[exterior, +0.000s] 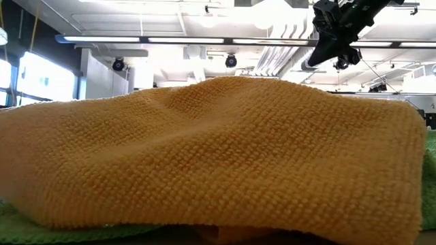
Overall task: Sort microfiber towel by color & place in baskets
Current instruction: Put the green microfiber towel into the bottom transparent bin
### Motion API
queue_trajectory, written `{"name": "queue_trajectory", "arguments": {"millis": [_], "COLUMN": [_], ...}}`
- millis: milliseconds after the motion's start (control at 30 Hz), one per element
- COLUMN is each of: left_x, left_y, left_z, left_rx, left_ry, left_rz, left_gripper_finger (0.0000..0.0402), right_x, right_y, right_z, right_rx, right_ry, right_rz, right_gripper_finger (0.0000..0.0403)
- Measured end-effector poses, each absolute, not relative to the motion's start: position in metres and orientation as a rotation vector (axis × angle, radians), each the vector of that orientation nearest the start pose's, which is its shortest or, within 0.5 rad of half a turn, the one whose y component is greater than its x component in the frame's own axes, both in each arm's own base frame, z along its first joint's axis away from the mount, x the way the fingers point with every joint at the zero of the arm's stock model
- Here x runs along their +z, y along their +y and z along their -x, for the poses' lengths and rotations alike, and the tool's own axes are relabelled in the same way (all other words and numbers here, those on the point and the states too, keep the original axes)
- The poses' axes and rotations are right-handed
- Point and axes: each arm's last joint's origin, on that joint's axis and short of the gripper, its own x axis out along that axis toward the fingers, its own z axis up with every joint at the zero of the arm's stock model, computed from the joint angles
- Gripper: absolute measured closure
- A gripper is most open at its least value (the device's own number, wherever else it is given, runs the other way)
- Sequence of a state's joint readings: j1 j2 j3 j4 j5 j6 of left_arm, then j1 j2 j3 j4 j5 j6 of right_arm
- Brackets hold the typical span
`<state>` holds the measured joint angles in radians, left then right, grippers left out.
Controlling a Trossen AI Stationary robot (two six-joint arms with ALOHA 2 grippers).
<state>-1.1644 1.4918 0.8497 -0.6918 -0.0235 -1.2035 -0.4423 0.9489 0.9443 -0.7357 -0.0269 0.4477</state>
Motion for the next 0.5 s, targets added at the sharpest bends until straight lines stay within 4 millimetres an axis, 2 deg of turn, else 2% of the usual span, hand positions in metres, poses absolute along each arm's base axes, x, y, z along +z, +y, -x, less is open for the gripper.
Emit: {"name": "queue_trajectory", "arguments": {"millis": [267,500], "left_x": [0.181,0.224], "left_y": [-0.233,-0.225], "left_z": [-0.099,-0.101], "left_rx": [-0.112,-0.110], "left_ry": [1.537,1.532], "left_rz": [0.305,0.394], "left_gripper_finger": [0.0236,0.0228], "right_x": [0.312,0.312], "right_y": [-0.078,-0.078], "right_z": [-0.166,-0.165], "right_rx": [-0.555,-0.588], "right_ry": [0.628,0.625], "right_rz": [-0.593,-0.578], "right_gripper_finger": [0.0403,0.0403]}}
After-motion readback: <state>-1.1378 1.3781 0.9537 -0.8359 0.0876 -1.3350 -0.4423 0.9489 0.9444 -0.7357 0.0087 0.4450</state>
